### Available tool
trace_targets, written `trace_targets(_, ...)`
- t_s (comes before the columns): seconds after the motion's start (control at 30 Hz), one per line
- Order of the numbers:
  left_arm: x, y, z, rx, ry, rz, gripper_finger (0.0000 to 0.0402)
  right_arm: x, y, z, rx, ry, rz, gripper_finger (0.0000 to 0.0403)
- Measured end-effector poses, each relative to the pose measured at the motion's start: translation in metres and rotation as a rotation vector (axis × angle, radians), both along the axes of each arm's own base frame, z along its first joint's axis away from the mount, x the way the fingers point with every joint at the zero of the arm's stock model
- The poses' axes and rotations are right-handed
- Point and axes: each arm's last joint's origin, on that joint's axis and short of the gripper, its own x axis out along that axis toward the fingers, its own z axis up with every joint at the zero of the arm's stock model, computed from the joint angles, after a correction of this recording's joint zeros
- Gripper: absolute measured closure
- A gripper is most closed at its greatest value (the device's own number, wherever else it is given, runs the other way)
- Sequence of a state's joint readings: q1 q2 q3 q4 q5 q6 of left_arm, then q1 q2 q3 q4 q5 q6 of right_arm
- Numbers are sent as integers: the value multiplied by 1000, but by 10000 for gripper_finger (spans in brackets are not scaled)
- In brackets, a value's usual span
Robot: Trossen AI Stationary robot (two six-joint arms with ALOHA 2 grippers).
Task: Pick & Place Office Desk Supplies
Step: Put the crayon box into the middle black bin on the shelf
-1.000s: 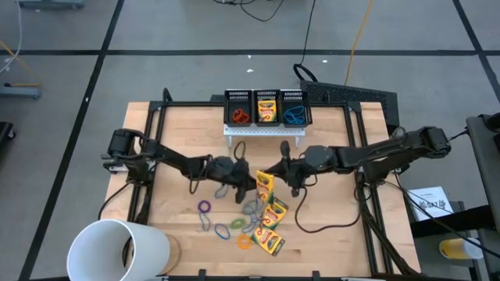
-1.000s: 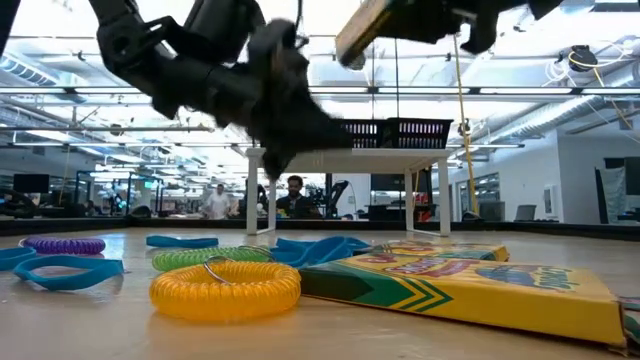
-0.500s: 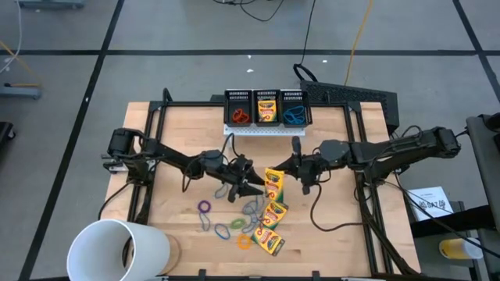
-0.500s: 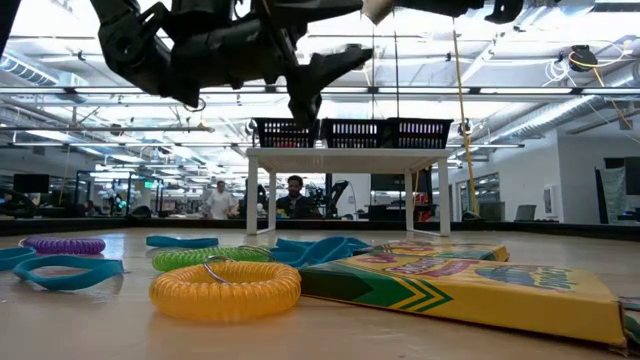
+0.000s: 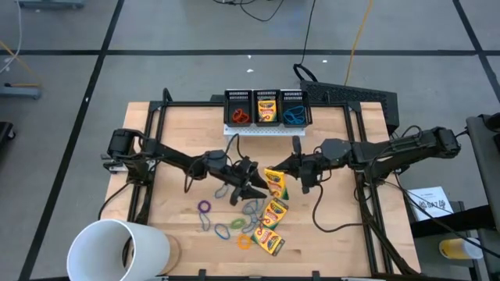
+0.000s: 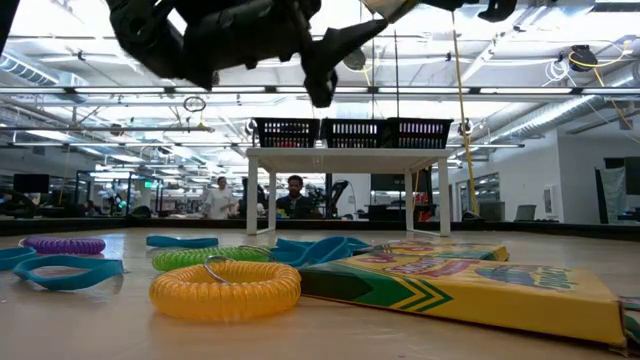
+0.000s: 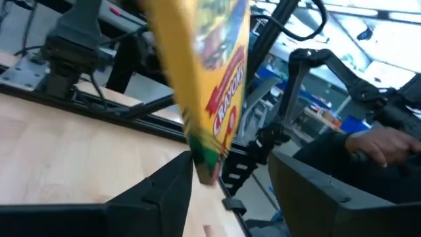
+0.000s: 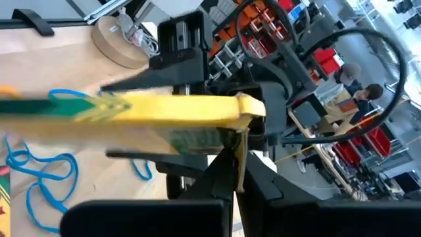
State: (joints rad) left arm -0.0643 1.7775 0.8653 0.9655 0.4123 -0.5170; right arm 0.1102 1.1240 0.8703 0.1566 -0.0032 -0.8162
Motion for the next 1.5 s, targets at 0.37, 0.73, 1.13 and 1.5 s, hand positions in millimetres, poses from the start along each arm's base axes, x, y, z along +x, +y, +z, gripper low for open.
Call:
trace_targets(0.37, 12, -2, 9, 67, 43, -2, 200, 5, -4, -1, -8, -25, -20, 403)
trace_targets(0.73, 13, 5, 11, 36, 41, 44, 282, 6, -4, -2, -6, -18, -23, 403)
trace_targets(1.13, 13, 5, 10, 93, 19, 48, 353, 6, -4, -2, 29, -16, -25, 403)
trace_targets(1.5, 13, 4, 4, 285, -11, 49, 347, -1, -13, -2, 149, 12, -343, 337)
